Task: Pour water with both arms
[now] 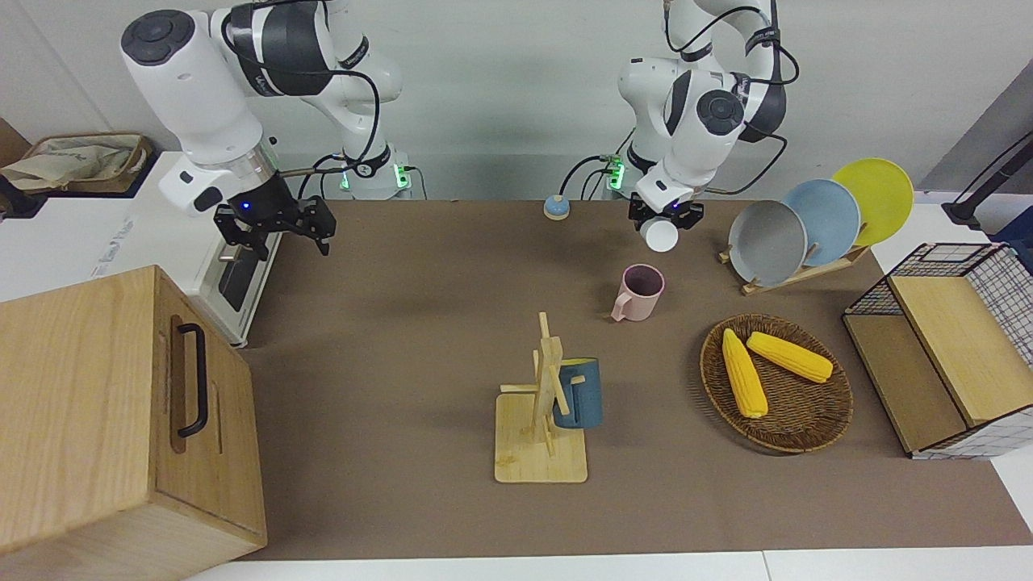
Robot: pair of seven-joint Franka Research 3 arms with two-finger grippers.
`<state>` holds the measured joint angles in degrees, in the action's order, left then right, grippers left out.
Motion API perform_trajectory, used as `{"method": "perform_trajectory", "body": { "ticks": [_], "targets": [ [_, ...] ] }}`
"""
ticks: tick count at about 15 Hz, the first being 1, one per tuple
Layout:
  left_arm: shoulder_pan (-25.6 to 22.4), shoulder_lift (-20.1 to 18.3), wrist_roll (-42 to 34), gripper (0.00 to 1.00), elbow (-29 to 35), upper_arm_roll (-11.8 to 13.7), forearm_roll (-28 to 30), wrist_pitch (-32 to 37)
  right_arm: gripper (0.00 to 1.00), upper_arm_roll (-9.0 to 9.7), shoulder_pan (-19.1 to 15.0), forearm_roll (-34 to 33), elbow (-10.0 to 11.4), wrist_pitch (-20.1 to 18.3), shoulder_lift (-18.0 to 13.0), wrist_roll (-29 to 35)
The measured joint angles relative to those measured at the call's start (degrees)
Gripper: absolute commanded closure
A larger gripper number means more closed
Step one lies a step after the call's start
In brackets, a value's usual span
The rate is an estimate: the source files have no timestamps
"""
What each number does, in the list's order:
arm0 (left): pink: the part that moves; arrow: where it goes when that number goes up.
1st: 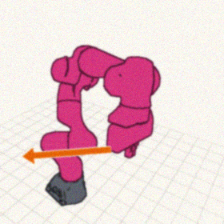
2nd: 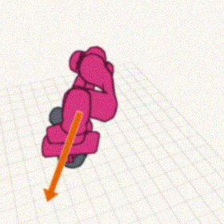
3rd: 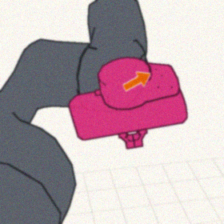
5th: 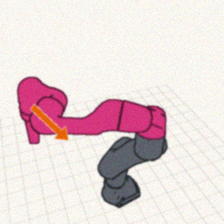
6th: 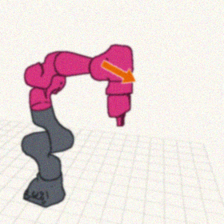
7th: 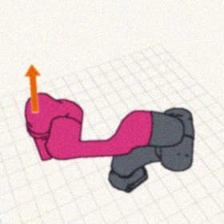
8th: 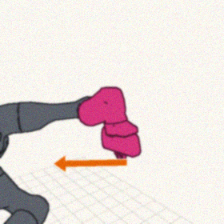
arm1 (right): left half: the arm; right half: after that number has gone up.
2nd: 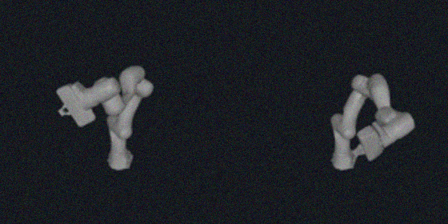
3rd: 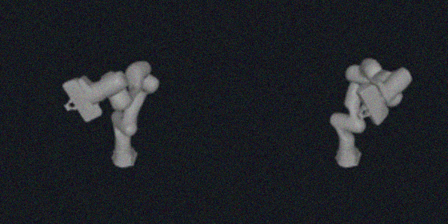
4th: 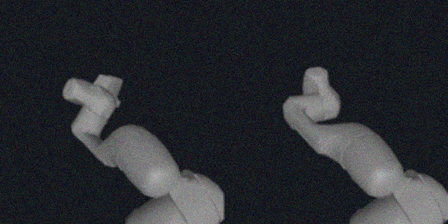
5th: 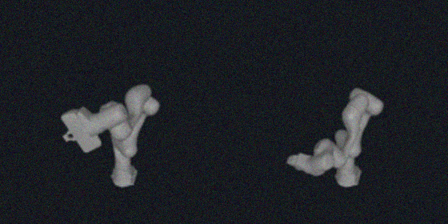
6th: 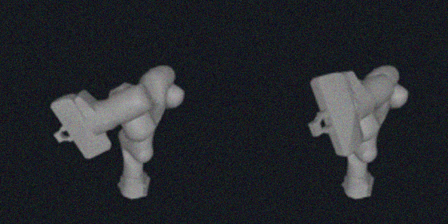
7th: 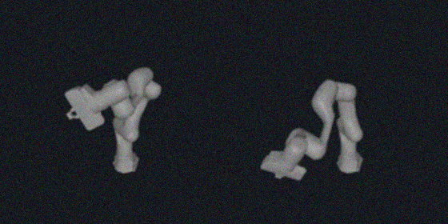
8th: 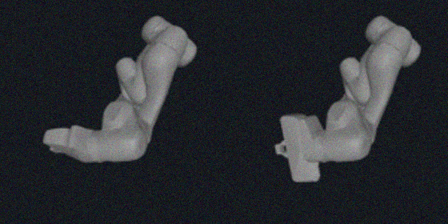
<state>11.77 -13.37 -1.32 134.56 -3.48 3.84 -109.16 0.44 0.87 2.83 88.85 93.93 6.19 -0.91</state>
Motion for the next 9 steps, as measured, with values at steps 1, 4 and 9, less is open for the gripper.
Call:
{"method": "perform_trajectory", "body": {
  "ticks": [1, 4, 9],
  "targets": [
    [0.0, 0.9, 0.0, 1.00, -0.5, -0.2, 0.0, 0.0, 0.011, -0.24, 0.0, 0.0, 0.0, -1.0, -0.4, 0.0],
    [0.0, 3.8, 0.0, 1.00, -3.2, -0.4, 0.0, 2.1, 0.011, -1.05, -0.2, -0.3, -0.4, -2.6, -0.8, 0.0],
    [0.0, 9.1, 0.0, 1.00, -9.8, -0.4, 0.0, 8.0, 0.011, -1.62, -0.5, -3.8, -0.8, -2.9, -1.0, 0.0]
  ]
}}
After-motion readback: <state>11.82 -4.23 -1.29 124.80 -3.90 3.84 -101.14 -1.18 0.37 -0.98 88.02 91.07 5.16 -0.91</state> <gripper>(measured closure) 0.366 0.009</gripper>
